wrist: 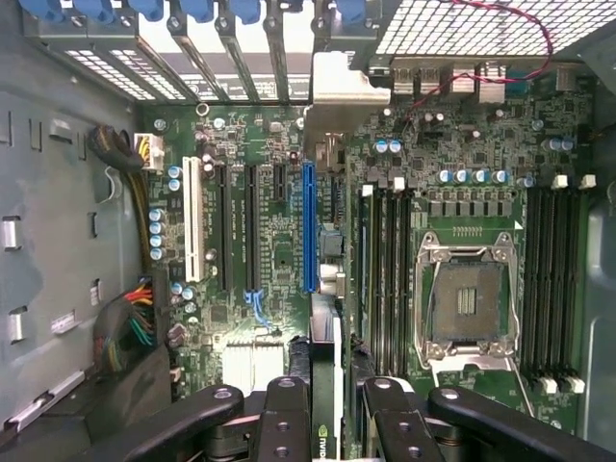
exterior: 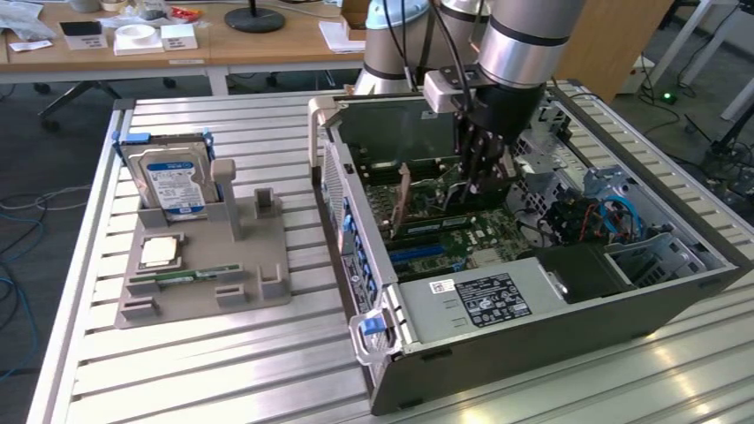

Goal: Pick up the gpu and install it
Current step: 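Insert the gpu into the slot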

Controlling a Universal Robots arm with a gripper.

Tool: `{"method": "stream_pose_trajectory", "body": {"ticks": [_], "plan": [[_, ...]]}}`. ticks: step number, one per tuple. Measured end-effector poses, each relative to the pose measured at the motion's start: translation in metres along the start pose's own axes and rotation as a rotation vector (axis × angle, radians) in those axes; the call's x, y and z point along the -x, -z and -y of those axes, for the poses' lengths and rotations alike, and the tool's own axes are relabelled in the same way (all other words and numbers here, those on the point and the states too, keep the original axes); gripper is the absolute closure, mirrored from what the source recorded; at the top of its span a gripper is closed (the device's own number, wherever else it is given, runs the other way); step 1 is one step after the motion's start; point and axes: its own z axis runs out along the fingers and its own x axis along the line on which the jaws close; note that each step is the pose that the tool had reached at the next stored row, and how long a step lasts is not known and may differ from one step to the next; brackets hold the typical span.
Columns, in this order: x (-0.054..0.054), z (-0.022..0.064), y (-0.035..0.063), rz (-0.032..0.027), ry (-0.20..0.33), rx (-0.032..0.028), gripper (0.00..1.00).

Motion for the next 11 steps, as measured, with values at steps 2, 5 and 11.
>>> {"method": "stream_pose_trajectory", "body": {"ticks": [2,5,11], "plan": [[0.000,-0.0013,-0.0025,-0.0001,0.000,0.0001,0.74],[0.000,-0.0032,-0.0059,0.0000,0.000,0.0000,0.74],[0.000,-0.0059,-0.0121,0.0000,0.000,0.0000,0.74]]}}
